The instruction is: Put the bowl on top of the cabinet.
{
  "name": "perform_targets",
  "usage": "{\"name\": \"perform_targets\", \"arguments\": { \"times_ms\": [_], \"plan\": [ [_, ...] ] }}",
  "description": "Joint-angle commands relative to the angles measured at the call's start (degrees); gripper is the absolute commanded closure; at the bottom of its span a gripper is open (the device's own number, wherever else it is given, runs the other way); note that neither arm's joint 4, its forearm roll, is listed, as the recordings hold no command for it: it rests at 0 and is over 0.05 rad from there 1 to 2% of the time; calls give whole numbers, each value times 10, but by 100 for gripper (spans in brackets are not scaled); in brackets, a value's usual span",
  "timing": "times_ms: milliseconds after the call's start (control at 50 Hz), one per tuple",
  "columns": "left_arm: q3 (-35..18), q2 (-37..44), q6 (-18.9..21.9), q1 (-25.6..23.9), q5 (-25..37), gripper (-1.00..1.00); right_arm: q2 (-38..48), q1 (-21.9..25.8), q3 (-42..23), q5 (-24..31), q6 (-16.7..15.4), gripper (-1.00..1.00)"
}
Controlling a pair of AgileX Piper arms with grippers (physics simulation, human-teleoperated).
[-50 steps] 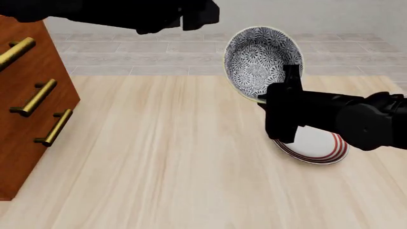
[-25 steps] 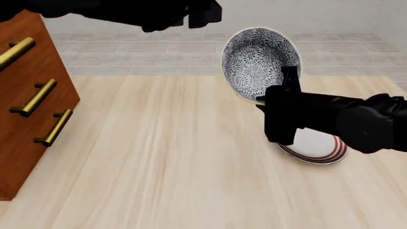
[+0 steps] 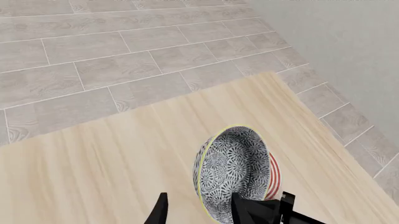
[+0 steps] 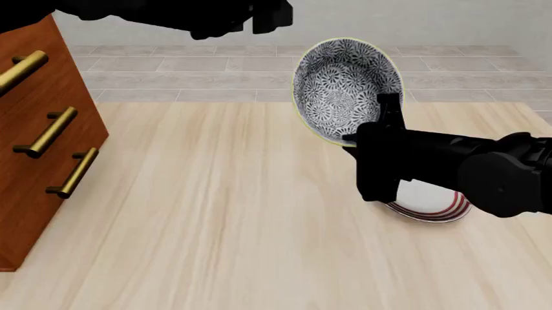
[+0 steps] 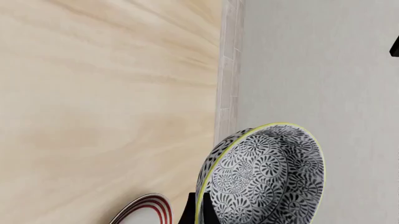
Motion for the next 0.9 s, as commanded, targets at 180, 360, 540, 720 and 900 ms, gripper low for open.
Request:
{"name": "perform_targets", "arguments": {
  "times_ms": [180, 360, 540, 720, 900],
  "plan": [
    [-15, 15, 7, 10, 0, -100, -27, 15, 8, 2, -2, 100],
    [-15, 22, 9, 15, -4, -100, -31, 21, 10, 1, -6, 100],
    [-15, 28, 9, 14, -9, -100, -32, 29, 9, 1, -7, 100],
    [-15, 38, 9, 9, -16, -100, -31, 38, 14, -3, -10, 100],
    [-12, 46, 11, 9, -24, -100, -38, 43, 17, -1, -8, 100]
  ]
}}
